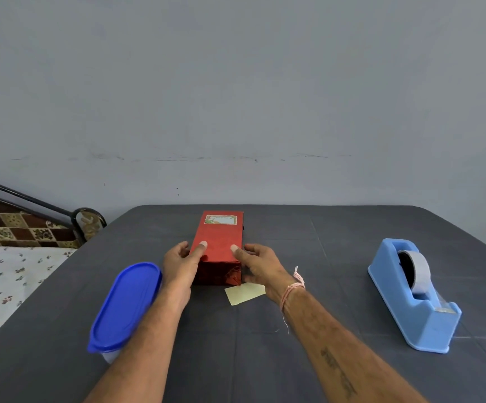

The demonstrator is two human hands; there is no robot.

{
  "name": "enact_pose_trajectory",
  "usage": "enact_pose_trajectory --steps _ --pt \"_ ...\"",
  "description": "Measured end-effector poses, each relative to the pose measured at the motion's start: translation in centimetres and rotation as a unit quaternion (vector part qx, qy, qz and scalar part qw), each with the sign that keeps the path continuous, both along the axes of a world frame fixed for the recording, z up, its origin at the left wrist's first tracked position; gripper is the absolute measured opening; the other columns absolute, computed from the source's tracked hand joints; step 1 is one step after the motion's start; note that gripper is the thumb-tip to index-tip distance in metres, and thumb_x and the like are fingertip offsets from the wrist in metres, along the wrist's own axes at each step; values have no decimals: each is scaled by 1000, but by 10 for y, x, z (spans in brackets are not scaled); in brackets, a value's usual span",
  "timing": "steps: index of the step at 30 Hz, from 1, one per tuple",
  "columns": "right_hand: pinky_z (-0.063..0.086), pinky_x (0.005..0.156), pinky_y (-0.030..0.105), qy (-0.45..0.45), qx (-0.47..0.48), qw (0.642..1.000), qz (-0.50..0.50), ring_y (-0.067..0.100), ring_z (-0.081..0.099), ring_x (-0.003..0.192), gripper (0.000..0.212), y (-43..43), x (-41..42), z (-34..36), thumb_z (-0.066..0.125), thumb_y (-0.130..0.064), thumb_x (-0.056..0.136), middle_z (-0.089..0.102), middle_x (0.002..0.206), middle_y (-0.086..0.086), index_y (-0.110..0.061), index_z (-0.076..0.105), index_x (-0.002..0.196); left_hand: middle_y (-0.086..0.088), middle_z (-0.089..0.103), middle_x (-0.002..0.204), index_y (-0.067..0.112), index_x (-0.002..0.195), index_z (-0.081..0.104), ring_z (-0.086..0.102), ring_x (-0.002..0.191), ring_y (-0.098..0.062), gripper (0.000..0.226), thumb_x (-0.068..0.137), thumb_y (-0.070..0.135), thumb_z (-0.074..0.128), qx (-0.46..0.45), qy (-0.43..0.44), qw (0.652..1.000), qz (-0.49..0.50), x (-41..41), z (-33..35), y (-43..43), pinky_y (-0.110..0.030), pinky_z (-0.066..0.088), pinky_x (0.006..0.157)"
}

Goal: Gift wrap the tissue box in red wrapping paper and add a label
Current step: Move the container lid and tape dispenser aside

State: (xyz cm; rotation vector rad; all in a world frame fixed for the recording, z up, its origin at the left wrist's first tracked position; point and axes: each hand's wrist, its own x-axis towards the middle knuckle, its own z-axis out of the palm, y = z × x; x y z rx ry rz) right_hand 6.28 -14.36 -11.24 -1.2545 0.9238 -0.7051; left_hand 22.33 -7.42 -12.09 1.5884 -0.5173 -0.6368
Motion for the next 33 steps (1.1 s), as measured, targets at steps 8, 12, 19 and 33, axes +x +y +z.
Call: enact_pose_trajectory --steps 8,12,19,33 --pt "54 103 36 86 -188 976 -63 11 59 122 63 32 -98 41 76 -53 87 60 135 -3 -24 57 140 0 62 131 18 131 62 57 125 -18 45 90 34 75 -64 -233 970 -2 -95 37 25 -39 47 106" --pt "48 96 17 128 -309 927 -170 -5 57 114 51 48 -180 50 75 -47 88 64 126 -15 -27 62 133 -5 64 132 18 131 61 61 123 -18 48 91 40 74 -40 -86 981 -170 -176 28 8 -33 48 102" --pt "39 110 32 66 -128 927 -346 15 49 135 55 42 -317 28 62 -40 100 51 150 -2 -18 49 149 5 69 124 15 129 63 66 109 -8 36 100 36 64 -10 73 913 -401 -311 14 -21 -28 54 92" --pt "55 90 33 10 27 964 -264 14 72 88 34 58 -385 12 44 -28 109 80 91 -1 -17 76 103 2 78 112 16 116 72 72 109 -15 29 94 36 70 -78 126 896 -418 -408 -11 -13 -32 56 95"
